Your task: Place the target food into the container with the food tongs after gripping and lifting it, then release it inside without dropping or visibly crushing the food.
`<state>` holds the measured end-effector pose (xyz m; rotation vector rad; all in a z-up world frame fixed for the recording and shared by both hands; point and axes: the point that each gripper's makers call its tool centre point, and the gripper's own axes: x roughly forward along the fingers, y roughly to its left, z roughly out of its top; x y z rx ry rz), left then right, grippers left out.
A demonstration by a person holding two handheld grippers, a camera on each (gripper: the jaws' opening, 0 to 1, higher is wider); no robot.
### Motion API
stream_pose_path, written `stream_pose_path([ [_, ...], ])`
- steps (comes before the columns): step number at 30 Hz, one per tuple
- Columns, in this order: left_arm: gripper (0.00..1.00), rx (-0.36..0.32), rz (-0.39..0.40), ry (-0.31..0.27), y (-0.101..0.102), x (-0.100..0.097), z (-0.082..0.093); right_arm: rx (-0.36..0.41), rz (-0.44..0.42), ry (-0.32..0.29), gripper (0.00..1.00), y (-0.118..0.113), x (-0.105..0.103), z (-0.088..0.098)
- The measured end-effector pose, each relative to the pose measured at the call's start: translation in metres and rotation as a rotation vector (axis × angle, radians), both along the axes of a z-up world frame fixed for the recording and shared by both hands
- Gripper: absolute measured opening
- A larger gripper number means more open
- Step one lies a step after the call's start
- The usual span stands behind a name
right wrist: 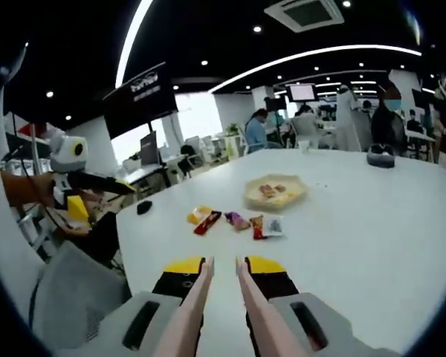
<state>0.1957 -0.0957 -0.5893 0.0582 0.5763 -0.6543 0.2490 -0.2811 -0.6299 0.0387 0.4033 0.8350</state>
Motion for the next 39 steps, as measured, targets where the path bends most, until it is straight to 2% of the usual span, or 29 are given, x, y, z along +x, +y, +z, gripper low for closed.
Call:
stream_pose_path([
  [3, 0.92, -0.002, -0.003, -0.007, 0.005, 0.001, 0.002, -0.064, 0.026, 0.012, 0.22, 0.001, -0.006, -0.009],
  [4, 0.92, -0.002, -0.015, -0.005, 0.008, 0.002, -0.001, -0.122, 0.038, -0.009, 0.22, -0.002, -0.008, -0.015],
  [5, 0.92, -0.001, -0.018, -0.004, 0.008, 0.003, -0.001, -0.128, 0.037, 0.001, 0.22, -0.003, -0.009, -0.017],
  [6, 0.91, 0.010, -0.035, 0.011, 0.010, 0.004, -0.006, -0.193, 0.004, 0.018, 0.22, -0.012, -0.007, -0.030],
  [7, 0.91, 0.008, -0.046, 0.011, 0.010, 0.004, -0.007, -0.215, 0.027, 0.016, 0.23, -0.014, -0.008, -0.036],
  [9, 0.91, -0.003, -0.054, 0.013, 0.009, 0.007, -0.009, -0.199, 0.031, 0.010, 0.23, -0.013, -0.005, -0.039],
  [11, 0.91, 0.005, -0.057, 0.022, 0.009, 0.008, -0.013, -0.301, 0.069, -0.013, 0.23, -0.017, 0.003, -0.053],
  [14, 0.91, 0.008, -0.059, 0.028, 0.009, 0.007, -0.014, -0.341, 0.156, -0.054, 0.24, -0.009, 0.012, -0.060],
  [15, 0.91, 0.005, -0.056, 0.031, 0.009, 0.007, -0.015, -0.377, 0.255, -0.084, 0.24, -0.002, 0.016, -0.066],
  [16, 0.91, 0.009, -0.052, 0.034, 0.010, 0.007, -0.016, -0.391, 0.298, -0.098, 0.24, 0.001, 0.019, -0.068],
  [17, 0.91, 0.012, -0.049, 0.037, 0.011, 0.007, -0.017, -0.441, 0.381, -0.117, 0.24, 0.003, 0.021, -0.076],
  [18, 0.91, 0.024, -0.034, 0.044, 0.016, 0.006, -0.019, -0.454, 0.400, -0.115, 0.24, 0.003, 0.023, -0.078],
  [21, 0.91, 0.034, 0.006, 0.057, 0.023, 0.004, -0.022, -0.473, 0.536, -0.115, 0.24, 0.009, 0.031, -0.091],
  [22, 0.91, 0.036, 0.027, 0.062, 0.026, 0.003, -0.023, -0.452, 0.591, -0.091, 0.24, 0.014, 0.028, -0.094],
  [25, 0.91, 0.033, 0.083, 0.079, 0.031, -0.001, -0.027, -0.477, 0.689, -0.099, 0.24, 0.018, 0.028, -0.102],
  [28, 0.91, 0.033, 0.105, 0.091, 0.032, -0.005, -0.031, -0.439, 0.702, -0.082, 0.24, 0.021, 0.034, -0.106],
  [30, 0.91, 0.029, 0.132, 0.101, 0.034, -0.009, -0.034, -0.443, 0.736, -0.089, 0.24, 0.023, 0.036, -0.108],
  [31, 0.91, 0.029, 0.143, 0.108, 0.035, -0.011, -0.036, -0.415, 0.777, -0.070, 0.24, 0.027, 0.030, -0.106],
  [33, 0.91, 0.036, 0.149, 0.112, 0.036, -0.014, -0.037, -0.438, 0.800, -0.069, 0.24, 0.024, 0.030, -0.108],
  [36, 0.91, 0.035, 0.176, 0.112, 0.042, -0.015, -0.035, -0.412, 0.828, -0.077, 0.24, 0.024, 0.029, -0.104],
  [37, 0.91, 0.034, 0.183, 0.111, 0.043, -0.015, -0.034, -0.429, 0.881, -0.100, 0.24, 0.026, 0.022, -0.103],
  [38, 0.91, 0.035, 0.187, 0.109, 0.044, -0.015, -0.033, -0.446, 0.887, -0.094, 0.24, 0.025, 0.023, -0.104],
  [39, 0.91, 0.037, 0.192, 0.108, 0.045, -0.015, -0.032, -0.478, 0.927, -0.114, 0.24, 0.025, 0.020, -0.105],
])
